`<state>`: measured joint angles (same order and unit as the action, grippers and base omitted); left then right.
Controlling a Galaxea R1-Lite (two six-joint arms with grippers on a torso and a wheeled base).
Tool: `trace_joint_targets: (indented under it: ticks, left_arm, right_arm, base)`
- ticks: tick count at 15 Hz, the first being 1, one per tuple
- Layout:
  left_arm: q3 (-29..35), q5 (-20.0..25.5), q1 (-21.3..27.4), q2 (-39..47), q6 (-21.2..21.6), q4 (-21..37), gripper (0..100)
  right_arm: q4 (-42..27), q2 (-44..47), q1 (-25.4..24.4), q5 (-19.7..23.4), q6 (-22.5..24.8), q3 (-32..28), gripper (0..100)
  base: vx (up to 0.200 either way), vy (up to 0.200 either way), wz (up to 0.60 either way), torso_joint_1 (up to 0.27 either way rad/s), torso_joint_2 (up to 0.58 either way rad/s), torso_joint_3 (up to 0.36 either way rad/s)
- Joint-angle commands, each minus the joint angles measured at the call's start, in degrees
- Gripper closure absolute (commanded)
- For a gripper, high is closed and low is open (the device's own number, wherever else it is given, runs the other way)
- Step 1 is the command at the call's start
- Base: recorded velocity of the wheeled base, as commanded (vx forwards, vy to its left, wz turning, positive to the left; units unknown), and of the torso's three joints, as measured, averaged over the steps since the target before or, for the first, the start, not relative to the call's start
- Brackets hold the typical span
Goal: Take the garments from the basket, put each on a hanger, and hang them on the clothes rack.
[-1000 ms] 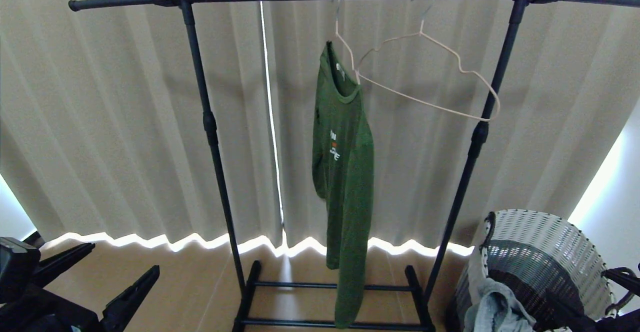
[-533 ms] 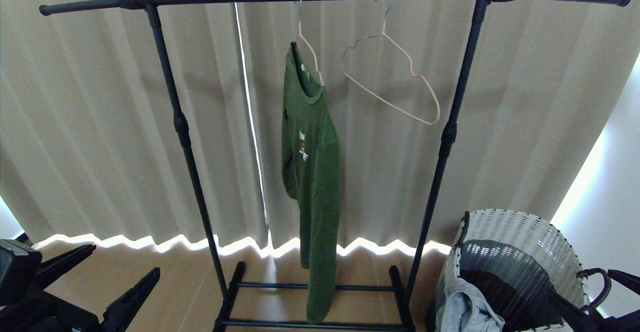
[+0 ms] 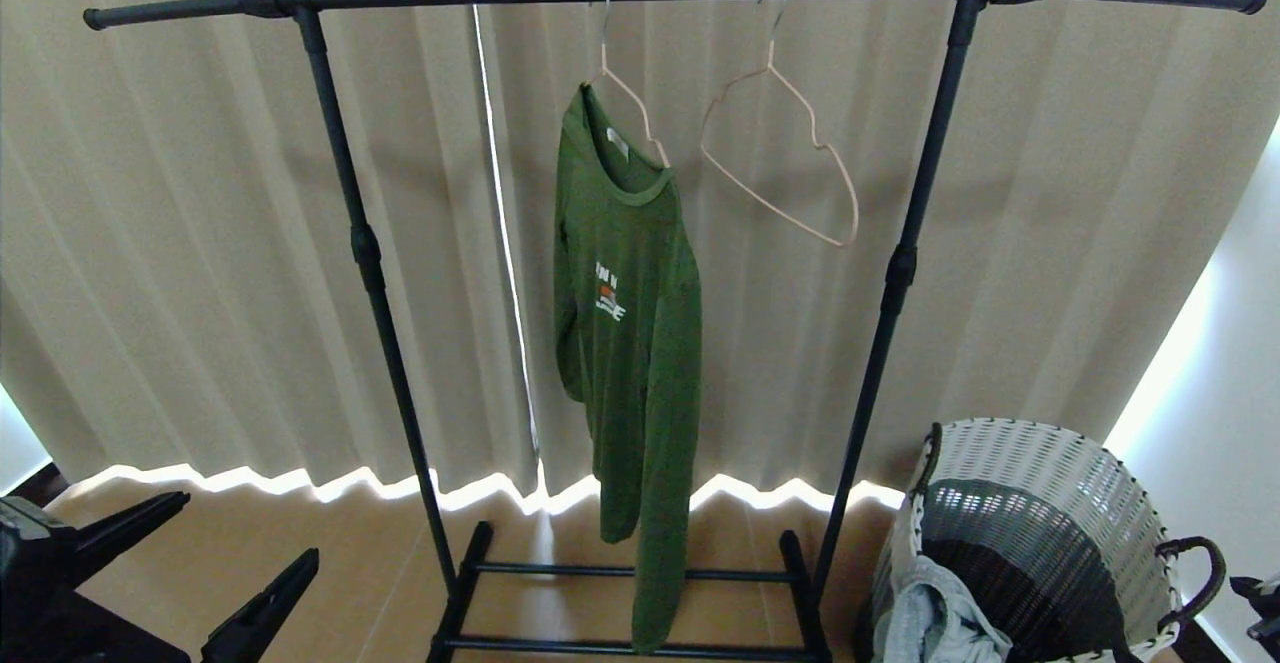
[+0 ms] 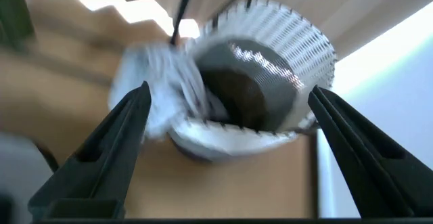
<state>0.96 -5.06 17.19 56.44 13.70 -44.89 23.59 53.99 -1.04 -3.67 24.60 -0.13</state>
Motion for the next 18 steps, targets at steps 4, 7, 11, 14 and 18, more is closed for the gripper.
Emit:
trace_joint_targets:
  ticks: [4,7,11,14,18]
  left_arm:
    - [0.27,0.05,0.57,-1.34,-0.08,-0.11,0]
    - [0.62,0.05,1.09,-1.16,-0.43,-0.11,0]
    - [0.62,0.05,1.09,-1.16,-0.43,-0.03,0]
    - [0.27,-0.04,1.09,-1.34,-0.25,-0.11,0]
    - [0.18,-0.04,1.18,-1.77,-0.08,-0.11,0]
  right_arm:
    - [-1.62,9.73,-0.37,0.07,4.75,-4.96,0]
    - [-1.62,14.74,-0.37,0.07,5.46,-5.75,0]
    - [-1.62,15.88,-0.55,0.07,6.78,-5.67,0]
    - [-1.18,17.64,-1.07,0.07,6.69,-5.75,0]
    - [-0.91,21.77,-1.34,0.24,6.69,-6.28,0]
  base:
    - [0.0,0.0,0.0,0.0,0.0,0.0]
    - [0.0,0.0,0.0,0.0,0.0,0.0]
    - [0.1,0.0,0.0,0.002,0.0,0.001]
    - [0.067,0.0,0.0,0.001,0.0,0.006]
    - [0.0,0.0,0.0,0.0,0.0,0.0]
